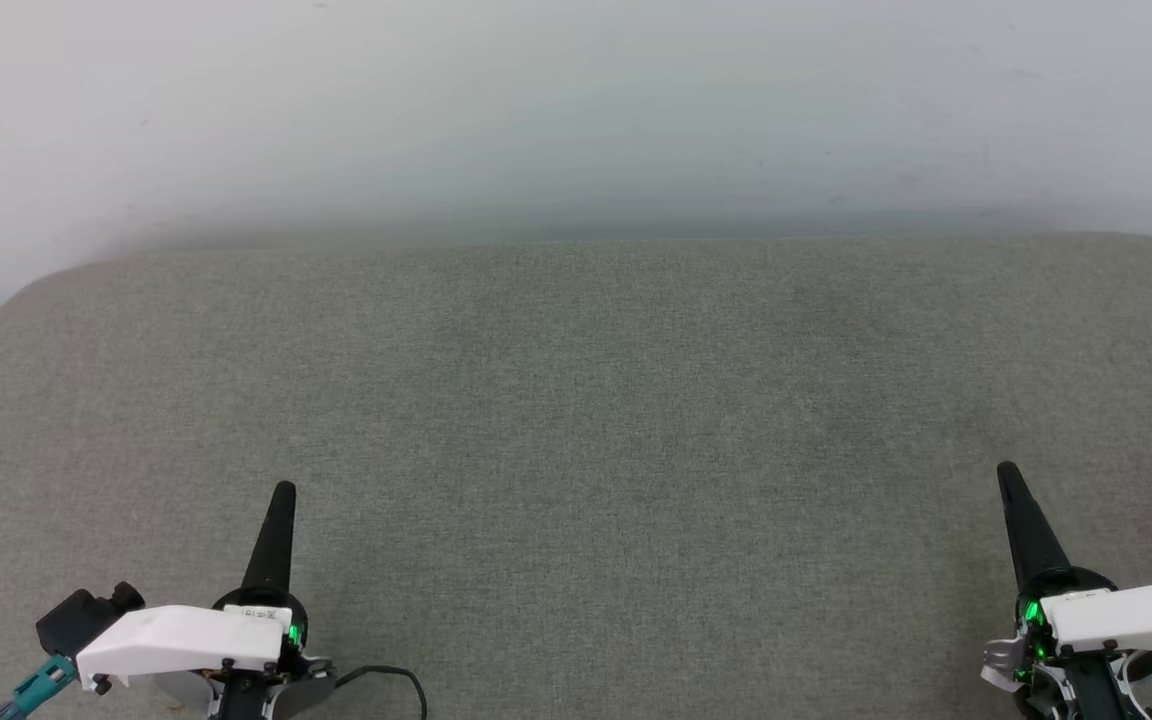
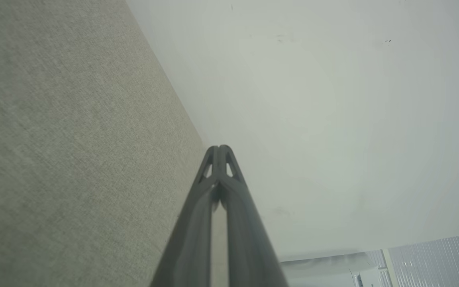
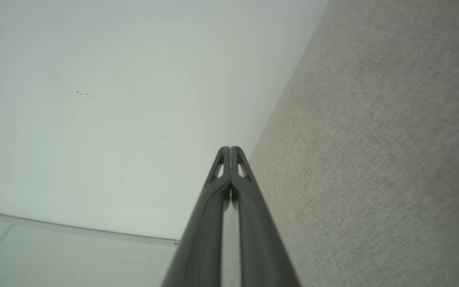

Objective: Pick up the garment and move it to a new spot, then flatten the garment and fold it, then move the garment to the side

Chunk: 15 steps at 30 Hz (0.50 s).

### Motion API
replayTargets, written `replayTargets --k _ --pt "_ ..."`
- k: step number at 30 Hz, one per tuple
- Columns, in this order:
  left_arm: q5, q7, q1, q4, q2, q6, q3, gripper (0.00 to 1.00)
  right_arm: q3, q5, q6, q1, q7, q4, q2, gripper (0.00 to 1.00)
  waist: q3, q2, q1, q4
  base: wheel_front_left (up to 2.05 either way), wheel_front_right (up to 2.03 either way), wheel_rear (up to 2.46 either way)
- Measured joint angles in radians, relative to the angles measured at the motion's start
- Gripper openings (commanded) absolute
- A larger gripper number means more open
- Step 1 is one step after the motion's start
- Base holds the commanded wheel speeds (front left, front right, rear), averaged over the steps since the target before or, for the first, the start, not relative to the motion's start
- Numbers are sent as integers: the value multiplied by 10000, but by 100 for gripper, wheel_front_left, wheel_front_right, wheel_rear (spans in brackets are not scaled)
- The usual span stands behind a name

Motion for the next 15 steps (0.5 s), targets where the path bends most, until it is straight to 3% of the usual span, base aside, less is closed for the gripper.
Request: replayTargets --k 15 --pt "-1279 349 -111 194 -6 -4 136 0 -88 1200 0 -174 343 128 2 0 -102 0 0 -10 0 0 0"
